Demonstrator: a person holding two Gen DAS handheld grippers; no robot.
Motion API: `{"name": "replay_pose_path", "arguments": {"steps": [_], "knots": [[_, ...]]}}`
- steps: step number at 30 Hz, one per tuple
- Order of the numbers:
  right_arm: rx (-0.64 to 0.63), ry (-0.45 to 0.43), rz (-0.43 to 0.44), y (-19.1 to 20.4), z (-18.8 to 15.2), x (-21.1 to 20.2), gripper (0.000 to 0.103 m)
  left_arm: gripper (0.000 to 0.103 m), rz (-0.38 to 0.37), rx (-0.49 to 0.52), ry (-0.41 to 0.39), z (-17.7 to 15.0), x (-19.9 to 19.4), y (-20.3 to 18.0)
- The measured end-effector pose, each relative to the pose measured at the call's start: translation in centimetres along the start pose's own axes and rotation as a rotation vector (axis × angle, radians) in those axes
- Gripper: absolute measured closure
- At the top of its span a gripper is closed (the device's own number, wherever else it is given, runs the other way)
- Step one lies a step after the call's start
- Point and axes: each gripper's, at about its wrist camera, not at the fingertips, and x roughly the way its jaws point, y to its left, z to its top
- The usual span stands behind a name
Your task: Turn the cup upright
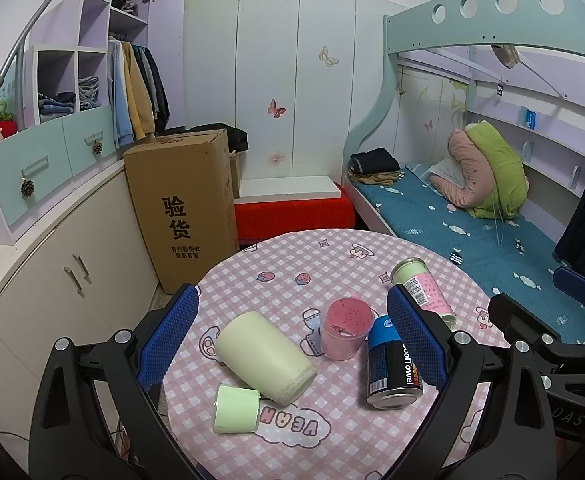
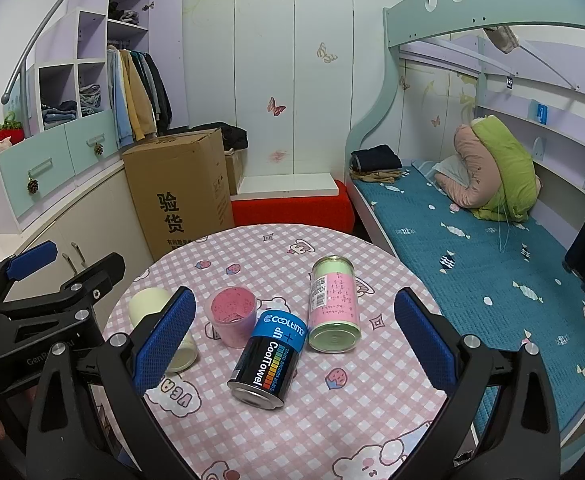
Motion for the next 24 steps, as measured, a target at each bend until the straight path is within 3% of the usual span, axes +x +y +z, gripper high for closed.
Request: {"name": "replay_pose_path", "arguments": {"steps": [10,14,24], "knots": [[0.0,-0.003,-0.002,-0.09,0.12,-0.14,0.007,0.008,-0.027,-0.011,-0.002,0.22,-0.05,0.14],[0.002,-0.003,0.001,-0.19,0.19,-0.21,0.007,0.008,-0.01,-0.006,-0.038,0.56,-0.73,-0.23],[0.004,-0.003,0.0,-0.34,0.2,-0.41,0.007,0.008,-0.01,-0.006,-0.035,0.53,-0.56,-0.45]]}}
